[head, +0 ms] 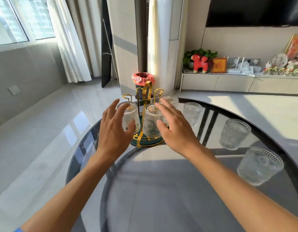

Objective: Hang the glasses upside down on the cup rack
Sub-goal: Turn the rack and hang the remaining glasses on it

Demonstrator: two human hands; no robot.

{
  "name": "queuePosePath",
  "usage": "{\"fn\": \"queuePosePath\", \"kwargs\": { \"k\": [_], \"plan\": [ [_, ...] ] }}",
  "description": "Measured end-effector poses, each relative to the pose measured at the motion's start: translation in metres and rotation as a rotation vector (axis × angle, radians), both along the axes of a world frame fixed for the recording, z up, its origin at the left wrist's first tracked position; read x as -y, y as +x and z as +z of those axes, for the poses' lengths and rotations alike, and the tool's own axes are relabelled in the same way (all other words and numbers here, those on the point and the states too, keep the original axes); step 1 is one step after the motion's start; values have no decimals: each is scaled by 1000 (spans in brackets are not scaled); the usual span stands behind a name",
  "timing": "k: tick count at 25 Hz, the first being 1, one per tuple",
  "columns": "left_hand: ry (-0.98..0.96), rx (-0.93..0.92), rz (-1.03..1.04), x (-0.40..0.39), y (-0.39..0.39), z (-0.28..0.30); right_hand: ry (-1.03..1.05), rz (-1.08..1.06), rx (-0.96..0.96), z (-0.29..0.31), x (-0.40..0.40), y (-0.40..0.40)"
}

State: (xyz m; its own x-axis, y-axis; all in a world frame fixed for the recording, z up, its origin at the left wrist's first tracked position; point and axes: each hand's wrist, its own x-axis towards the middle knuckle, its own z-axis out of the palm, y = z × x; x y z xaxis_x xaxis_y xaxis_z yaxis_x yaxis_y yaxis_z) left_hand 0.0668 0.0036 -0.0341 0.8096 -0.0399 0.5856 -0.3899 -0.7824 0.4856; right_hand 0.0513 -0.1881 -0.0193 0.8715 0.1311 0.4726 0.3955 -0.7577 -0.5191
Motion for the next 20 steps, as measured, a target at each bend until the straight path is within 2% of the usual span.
{"fn": "queuePosePath", "kwargs": {
  "k": [2,5,7,10,12,15,16,18,20],
  "plan": [
    [-40,103,-202,22,-34,-16,63,-52,-25,-28,19,-51],
    [36,-33,-439,63,-75,-51,71,-182,-106,-65,46,-116],
    [141,-212,-470,85,-88,-77,25,-268,-92,-77,63,-140],
    [428,-434,-397,105,-97,-116,-11,-439,96,-83,100,-162],
    [532,-495,-349,109,-97,-128,136,-607,169,-86,125,-167],
    [448,-560,-355,108,-92,-122,649,-802,-1,-94,155,-161],
    [405,-588,-376,107,-91,-117,749,-821,-73,-97,162,-155],
    [274,-658,-421,101,-94,-107,767,-797,-138,-104,169,-143],
    [129,-719,-452,94,-102,-98,679,-798,-155,-102,170,-136]
  ]
}}
